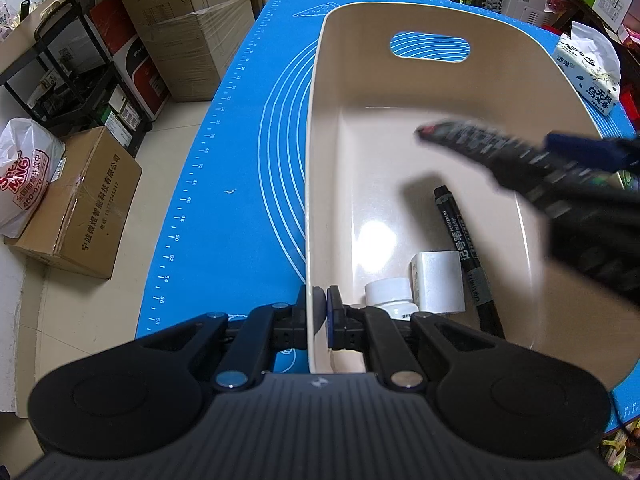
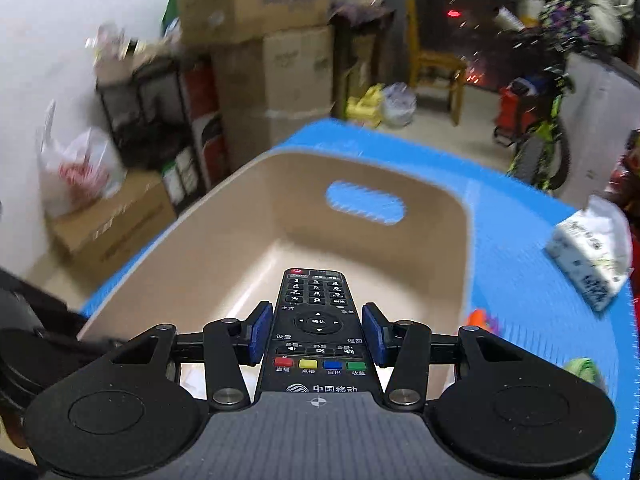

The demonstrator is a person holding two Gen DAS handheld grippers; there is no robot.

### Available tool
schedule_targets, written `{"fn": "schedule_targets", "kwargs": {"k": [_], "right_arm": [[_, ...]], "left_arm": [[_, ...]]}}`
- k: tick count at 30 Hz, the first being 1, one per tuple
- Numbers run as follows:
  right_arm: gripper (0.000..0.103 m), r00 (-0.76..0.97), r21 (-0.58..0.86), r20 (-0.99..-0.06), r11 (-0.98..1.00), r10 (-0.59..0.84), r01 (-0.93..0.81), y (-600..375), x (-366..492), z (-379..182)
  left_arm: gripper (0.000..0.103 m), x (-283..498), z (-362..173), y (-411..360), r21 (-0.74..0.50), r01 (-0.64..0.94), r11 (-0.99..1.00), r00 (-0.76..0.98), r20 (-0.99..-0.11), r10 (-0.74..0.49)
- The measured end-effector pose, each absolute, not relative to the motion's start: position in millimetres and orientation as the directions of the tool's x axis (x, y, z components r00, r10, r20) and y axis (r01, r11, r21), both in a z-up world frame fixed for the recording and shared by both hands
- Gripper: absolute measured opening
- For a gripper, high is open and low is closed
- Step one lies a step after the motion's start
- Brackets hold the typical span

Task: Organize rigid objects
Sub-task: 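Carry the remote into the basket and release it with the right tool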

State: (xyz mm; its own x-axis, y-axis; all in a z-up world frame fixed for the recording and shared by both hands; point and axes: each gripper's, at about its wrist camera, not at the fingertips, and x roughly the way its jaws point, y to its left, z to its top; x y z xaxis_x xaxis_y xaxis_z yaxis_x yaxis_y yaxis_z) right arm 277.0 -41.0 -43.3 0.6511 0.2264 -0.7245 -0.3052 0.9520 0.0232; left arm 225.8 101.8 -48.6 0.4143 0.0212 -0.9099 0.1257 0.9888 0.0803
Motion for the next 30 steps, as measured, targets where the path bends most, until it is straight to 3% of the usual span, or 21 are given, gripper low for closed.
{"fn": "schedule_targets", "kwargs": {"k": [11,20,25,30], "right_arm": [[0.056,0.496,0.004,-0.851,0.945,0.174,-0.326,-24.7,288.4,-79.1],[0.082,0.593,0.019,-0.770,0.936,0.237,-0.350,-47.0,263.2,-44.4],[0.083,0.685,0.026,-0.698,0.963,0.209,-0.268,-89.5,255.6,-13.8],[0.085,0.750,-0.031,-0.659,0.994,0.059,-0.106,-148.6,260.2,-3.7]], "left_arm": [[0.008,225.6,-49.6,100.2,0.081,0.127,0.989,0.414,-0.910,0.021],[0.008,226.0,-50.2,98.5,0.083,0.126,0.989,0.414,-0.910,0.024],[0.008,226.1,-50.2,98.7,0.083,0.126,0.989,0.413,-0.910,0.023],[0.009,226.2,-50.2,98.8,0.083,0.126,0.989,0.413,-0.910,0.023]]}}
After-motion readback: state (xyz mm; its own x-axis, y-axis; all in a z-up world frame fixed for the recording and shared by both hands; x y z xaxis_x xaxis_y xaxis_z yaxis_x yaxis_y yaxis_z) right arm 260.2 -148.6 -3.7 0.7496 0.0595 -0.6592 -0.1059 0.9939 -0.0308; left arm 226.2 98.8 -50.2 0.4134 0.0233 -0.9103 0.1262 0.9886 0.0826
